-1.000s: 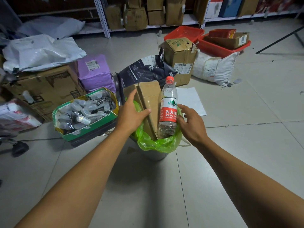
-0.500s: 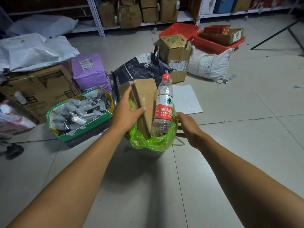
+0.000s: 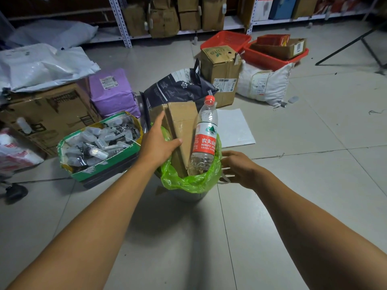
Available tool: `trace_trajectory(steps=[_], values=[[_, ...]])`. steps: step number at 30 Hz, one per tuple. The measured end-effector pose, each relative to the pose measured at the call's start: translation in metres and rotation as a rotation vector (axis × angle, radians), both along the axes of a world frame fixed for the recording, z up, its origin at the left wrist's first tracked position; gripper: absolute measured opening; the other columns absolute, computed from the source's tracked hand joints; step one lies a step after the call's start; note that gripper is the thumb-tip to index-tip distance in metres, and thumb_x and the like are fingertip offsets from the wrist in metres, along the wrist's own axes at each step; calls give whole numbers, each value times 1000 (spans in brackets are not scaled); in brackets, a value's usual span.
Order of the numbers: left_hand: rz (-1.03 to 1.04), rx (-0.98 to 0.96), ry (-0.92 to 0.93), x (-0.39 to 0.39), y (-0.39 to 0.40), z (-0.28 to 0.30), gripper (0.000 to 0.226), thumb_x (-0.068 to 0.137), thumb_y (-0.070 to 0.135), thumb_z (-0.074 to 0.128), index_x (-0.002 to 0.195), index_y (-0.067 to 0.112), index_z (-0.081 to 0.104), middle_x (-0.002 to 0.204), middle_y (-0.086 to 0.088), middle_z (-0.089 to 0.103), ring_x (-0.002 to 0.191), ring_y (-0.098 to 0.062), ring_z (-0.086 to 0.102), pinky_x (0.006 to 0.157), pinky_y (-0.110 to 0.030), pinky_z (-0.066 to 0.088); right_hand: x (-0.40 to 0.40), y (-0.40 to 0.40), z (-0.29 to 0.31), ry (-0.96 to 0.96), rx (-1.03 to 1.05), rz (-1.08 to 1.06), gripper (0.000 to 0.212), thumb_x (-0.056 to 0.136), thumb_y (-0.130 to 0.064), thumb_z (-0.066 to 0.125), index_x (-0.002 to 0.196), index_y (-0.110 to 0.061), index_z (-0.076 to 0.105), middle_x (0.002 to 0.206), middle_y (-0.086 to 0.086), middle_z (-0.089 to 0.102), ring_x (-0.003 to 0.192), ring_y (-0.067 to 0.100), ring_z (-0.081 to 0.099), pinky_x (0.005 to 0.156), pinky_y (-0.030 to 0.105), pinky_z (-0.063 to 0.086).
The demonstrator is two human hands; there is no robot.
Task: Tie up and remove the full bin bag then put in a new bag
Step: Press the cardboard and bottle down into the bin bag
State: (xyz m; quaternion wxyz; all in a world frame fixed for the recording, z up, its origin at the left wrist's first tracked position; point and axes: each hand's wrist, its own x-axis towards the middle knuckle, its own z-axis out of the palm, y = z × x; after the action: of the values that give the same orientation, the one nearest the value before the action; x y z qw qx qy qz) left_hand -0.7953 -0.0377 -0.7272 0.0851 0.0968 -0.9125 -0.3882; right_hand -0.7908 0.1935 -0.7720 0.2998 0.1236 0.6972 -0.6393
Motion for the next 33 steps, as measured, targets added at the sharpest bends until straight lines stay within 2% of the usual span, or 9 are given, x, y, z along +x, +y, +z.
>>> trace_trajectory(steps=[3, 5, 9, 11, 15, 21, 24, 26, 33], values=[[0, -4, -3, 0, 0, 0, 99, 74, 23, 84, 153, 31, 24, 146, -4, 50, 127, -28, 51, 86, -27, 33, -1, 0, 5, 30, -70, -87, 30, 81, 12, 48, 96, -3, 69, 84, 17, 66, 69, 27, 64, 61, 33, 57], [-1, -8, -2, 0, 0, 1, 100, 73, 21, 84, 153, 31, 24, 146, -4, 50, 127, -28, 51, 87, -27, 33, 0, 0, 6, 39, -110, -136, 25, 81, 17, 44, 88, 5, 64, 78, 18, 61, 61, 26, 62, 56, 30, 55], [3, -18, -3, 0, 0, 3, 101, 71, 20, 86, 152, 30, 26, 145, -5, 51, 127, -28, 51, 88, -27, 33, -1, -4, 8, 46, -112, -263, 23, 81, 16, 41, 74, -2, 53, 69, 13, 54, 53, 23, 56, 54, 32, 56], [10, -16, -10, 0, 0, 3, 101, 70, 21, 86, 152, 29, 28, 144, -5, 52, 127, -28, 51, 90, -27, 34, -5, -7, 10, 29, -110, -365, 22, 83, 13, 40, 78, -5, 51, 69, 13, 55, 54, 23, 56, 51, 31, 56], [26, -6, -19, 0, -2, 3, 98, 69, 21, 87, 150, 26, 32, 142, -7, 53, 127, -27, 51, 98, -31, 38, -7, -3, 15, -45, -83, -426, 13, 82, 2, 48, 76, -9, 47, 60, 7, 47, 43, 14, 45, 36, 18, 33], [52, -17, -34, 0, -4, 7, 96, 68, 23, 87, 148, 24, 35, 140, -9, 54, 126, -29, 52, 103, -39, 42, -6, 2, 18, 25, 1, -338, 8, 80, -2, 59, 77, -9, 56, 65, 7, 49, 46, 15, 42, 41, 21, 30], [38, -15, -59, 1, -3, 6, 99, 68, 22, 87, 150, 25, 32, 142, -10, 52, 128, -30, 50, 104, -39, 41, -5, -1, 22, 27, -77, -339, 10, 81, 1, 55, 81, -6, 61, 55, 5, 57, 44, 16, 57, 52, 29, 53], [26, 5, -84, 3, -2, 5, 103, 68, 20, 88, 151, 27, 27, 144, -9, 51, 128, -30, 50, 103, -38, 41, -3, -3, 21, 0, -136, -352, 16, 83, 4, 50, 89, -1, 63, 65, 10, 65, 51, 20, 66, 60, 36, 60], [23, 30, -121, 6, 0, 4, 108, 69, 21, 87, 153, 31, 20, 145, -8, 50, 128, -31, 51, 103, -41, 43, -1, 3, 14, -87, -84, -347, 7, 87, -2, 61, 91, 2, 58, 80, 16, 55, 57, 21, 59, 49, 23, 53]])
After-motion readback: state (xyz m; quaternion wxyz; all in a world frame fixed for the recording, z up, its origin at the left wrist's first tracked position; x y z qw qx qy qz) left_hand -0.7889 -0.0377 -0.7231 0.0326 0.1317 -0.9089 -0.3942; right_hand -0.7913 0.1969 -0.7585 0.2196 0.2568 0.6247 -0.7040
